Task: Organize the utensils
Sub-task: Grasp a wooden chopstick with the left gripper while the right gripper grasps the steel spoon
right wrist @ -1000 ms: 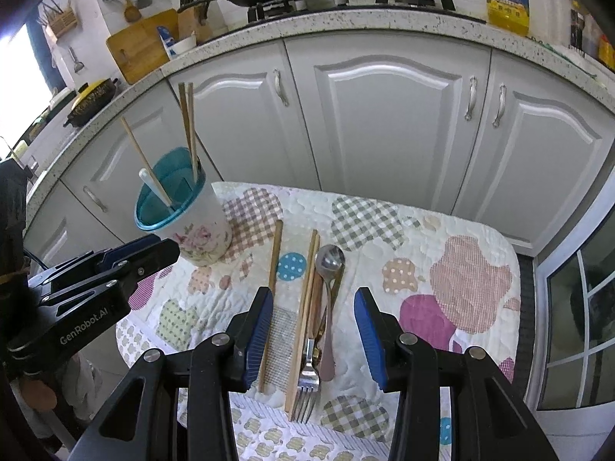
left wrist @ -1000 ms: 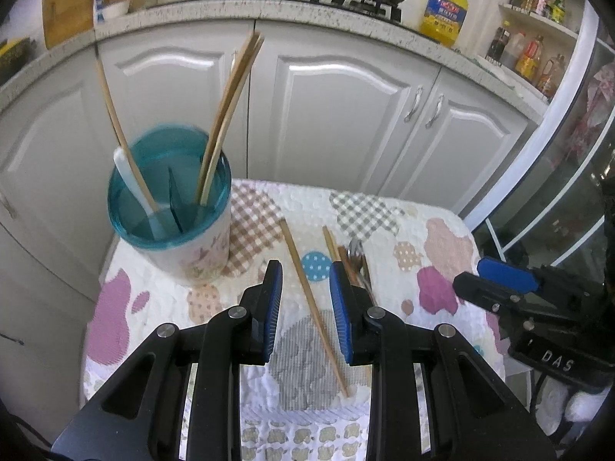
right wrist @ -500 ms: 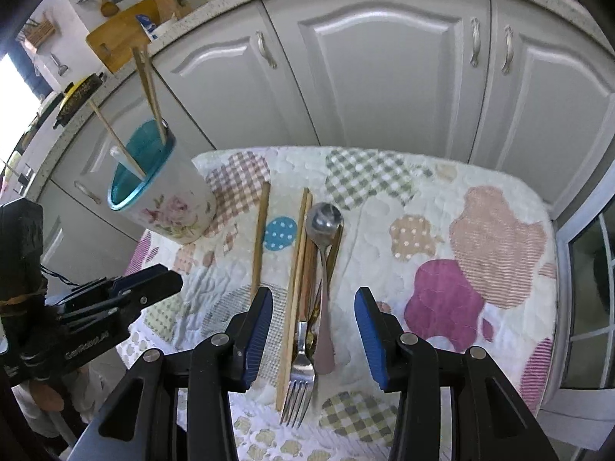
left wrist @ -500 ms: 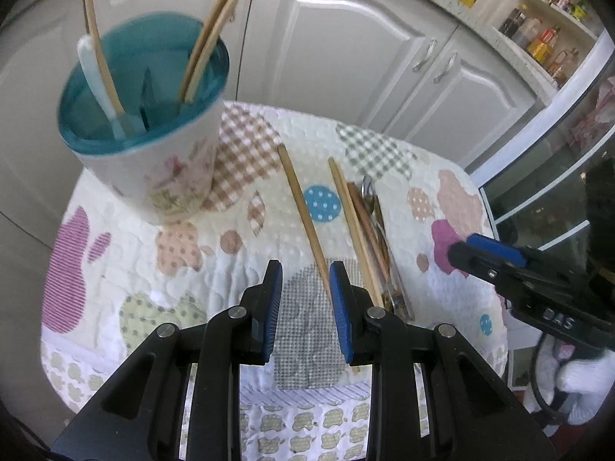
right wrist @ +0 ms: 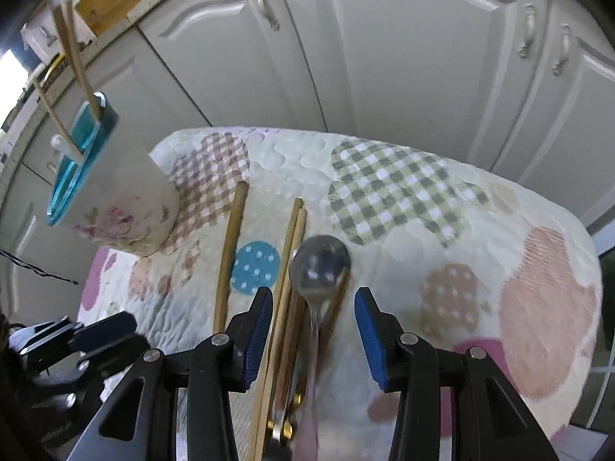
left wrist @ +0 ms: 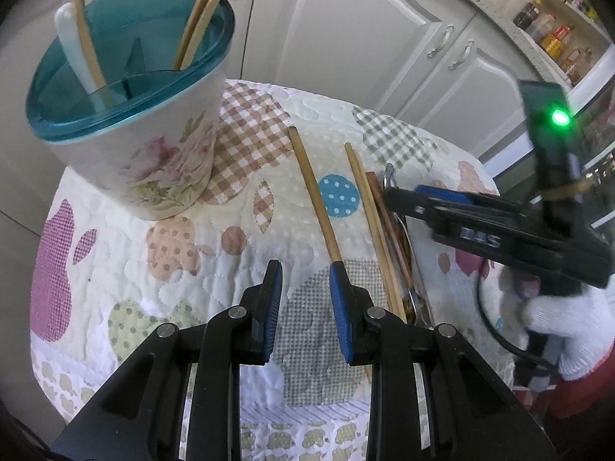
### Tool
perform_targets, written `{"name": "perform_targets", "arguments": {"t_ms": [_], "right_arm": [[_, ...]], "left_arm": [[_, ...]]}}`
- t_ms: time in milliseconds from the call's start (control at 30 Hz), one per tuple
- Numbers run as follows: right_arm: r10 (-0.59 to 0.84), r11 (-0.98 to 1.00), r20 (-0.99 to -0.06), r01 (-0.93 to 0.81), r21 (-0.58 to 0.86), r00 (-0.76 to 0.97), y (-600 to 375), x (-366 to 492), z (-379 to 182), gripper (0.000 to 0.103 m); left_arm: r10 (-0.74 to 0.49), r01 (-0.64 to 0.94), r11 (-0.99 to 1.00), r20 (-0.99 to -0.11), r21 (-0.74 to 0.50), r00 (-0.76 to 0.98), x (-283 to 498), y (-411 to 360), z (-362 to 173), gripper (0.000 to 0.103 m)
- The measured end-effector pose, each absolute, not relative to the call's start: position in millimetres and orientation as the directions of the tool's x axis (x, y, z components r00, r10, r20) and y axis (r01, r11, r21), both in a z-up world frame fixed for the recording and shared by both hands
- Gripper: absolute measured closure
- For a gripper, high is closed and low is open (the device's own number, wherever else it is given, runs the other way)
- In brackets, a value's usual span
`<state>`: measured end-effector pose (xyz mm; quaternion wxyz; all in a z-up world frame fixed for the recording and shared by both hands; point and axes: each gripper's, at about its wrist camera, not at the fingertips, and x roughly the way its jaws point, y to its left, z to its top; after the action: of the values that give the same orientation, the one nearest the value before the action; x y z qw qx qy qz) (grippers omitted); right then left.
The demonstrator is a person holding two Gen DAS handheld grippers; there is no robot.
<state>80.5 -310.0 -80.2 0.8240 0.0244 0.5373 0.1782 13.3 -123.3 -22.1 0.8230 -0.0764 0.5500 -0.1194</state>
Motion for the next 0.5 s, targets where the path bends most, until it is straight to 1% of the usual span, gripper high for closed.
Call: {"name": "perform_targets", "arguments": {"t_ms": [100, 200, 500], "right_arm": [[0.254, 0.952, -0.899, -0.257, 0.167, 0.356, -304.1, 93.8, -91.7, 0.060], [0.255, 0.953, -0.897, -0.250, 0.171, 0.360, -309.8, 99.3, -95.7, 0.061], [0.150, 0.983, -0.923, -0.158, 0.098, 0.355, -365.1, 87.1, -91.8, 0.060]], "left_arm": [[-0.285, 0.115, 0.958, -0.890, -0.261, 0.357, 18.2, -125.8, -25.4, 0.079], [-0.288, 0.118, 0.957, -0.892, -0.263, 0.348, 24.8, -129.9, -29.6, 0.079], [-0.295, 0.129, 0.955, -0.897, -0.267, 0.330, 44.2, -145.2, -39.8, 0.079]]}}
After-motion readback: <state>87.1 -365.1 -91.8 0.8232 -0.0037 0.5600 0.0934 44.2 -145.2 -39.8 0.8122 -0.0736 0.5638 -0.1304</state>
